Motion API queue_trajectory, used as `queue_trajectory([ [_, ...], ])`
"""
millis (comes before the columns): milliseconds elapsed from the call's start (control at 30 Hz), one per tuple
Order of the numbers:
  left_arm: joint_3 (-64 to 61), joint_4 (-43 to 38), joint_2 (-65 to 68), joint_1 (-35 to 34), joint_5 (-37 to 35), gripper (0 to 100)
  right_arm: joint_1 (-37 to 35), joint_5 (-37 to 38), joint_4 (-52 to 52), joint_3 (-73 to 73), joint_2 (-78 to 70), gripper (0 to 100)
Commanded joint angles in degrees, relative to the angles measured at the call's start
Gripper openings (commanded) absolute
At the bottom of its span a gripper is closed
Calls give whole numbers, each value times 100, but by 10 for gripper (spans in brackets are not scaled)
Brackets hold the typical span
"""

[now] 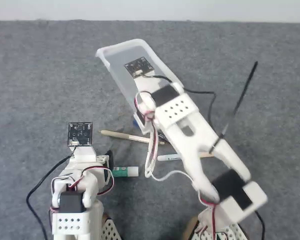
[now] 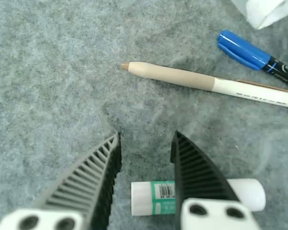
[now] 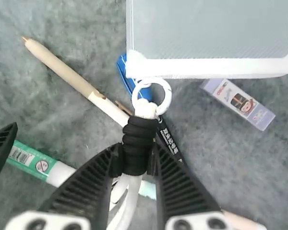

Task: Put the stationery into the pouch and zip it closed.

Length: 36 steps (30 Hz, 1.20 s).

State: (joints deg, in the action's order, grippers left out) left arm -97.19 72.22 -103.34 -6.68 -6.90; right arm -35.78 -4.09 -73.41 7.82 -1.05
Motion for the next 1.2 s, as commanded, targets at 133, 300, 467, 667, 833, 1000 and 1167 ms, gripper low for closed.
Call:
queue_trajectory([
  [133,66,26,-88,-18,-9,160,-22,70,1226,1152,1473,6],
  [300,66,26,-88,-18,-9,160,-22,88,2026,1925,2009,6],
  [467,66,26,-88,-18,-9,160,-13,88,2325,2251,2334,6],
  [667,66,26,-88,-18,-9,160,-13,79,2325,2251,2431,6],
  [833,66,26,-88,-18,-9,160,-13,79,2457,2488,2862,6],
  [1000,66,26,-88,18,-9,160,-4,88,2818,2998,3415,6],
  [1167,66,26,-88,18,-9,160,48,88,2826,3147,3697,6],
])
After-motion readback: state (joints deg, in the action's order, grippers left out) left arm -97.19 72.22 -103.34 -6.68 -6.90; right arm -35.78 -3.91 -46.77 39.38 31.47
